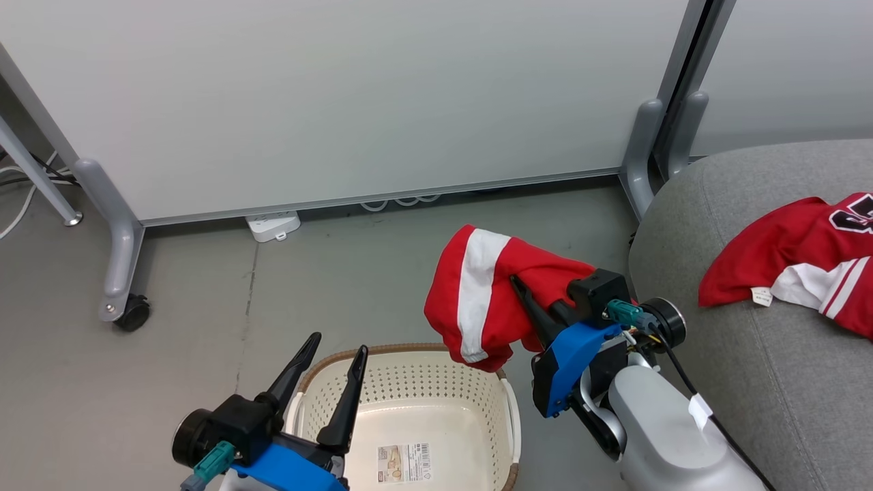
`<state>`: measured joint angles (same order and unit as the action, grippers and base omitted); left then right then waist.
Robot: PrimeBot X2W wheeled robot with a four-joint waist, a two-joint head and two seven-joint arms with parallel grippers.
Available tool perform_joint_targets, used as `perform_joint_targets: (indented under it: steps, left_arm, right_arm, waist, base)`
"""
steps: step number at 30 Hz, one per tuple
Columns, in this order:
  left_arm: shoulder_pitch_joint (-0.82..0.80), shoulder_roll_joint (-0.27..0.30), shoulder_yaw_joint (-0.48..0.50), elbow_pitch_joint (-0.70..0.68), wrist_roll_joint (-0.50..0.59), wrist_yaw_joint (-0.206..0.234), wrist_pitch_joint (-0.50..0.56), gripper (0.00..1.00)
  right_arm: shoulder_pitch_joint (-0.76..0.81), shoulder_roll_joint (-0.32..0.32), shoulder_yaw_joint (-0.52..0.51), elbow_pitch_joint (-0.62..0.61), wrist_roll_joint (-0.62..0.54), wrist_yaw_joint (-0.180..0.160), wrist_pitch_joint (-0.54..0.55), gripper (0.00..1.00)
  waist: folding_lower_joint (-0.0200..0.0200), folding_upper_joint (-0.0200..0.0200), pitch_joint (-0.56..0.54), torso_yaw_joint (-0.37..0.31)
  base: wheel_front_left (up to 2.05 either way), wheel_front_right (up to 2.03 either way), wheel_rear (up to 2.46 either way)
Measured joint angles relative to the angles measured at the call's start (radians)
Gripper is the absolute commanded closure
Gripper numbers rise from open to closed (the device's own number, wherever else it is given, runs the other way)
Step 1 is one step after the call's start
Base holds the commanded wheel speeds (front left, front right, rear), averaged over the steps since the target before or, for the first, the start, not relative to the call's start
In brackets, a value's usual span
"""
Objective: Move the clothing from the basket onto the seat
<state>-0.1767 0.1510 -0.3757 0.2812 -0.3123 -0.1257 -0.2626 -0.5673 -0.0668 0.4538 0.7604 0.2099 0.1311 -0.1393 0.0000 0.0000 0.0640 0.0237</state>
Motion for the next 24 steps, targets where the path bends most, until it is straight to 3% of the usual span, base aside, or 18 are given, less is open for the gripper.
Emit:
perform_joint_targets:
  steps: [12,24]
  left_arm:
    - [0.004,-0.010,0.008,0.002,0.014,-0.002,0.000,0.00]
    - [-0.019,0.011,-0.009,-0.004,0.014,-0.002,0.000,0.00]
  right_arm:
    - [0.009,0.000,-0.006,-0.030,-0.007,0.000,0.018,1.00]
    - [0.009,0.004,-0.013,-0.044,-0.008,0.000,0.020,1.00]
  waist:
    - [0.0000,0.0000,0.010,-0.047]
    - [0.0000,0.0000,0.031,-0.201]
  base:
    - [0.00,0.00,0.00]
    - [0.00,0.00,0.00]
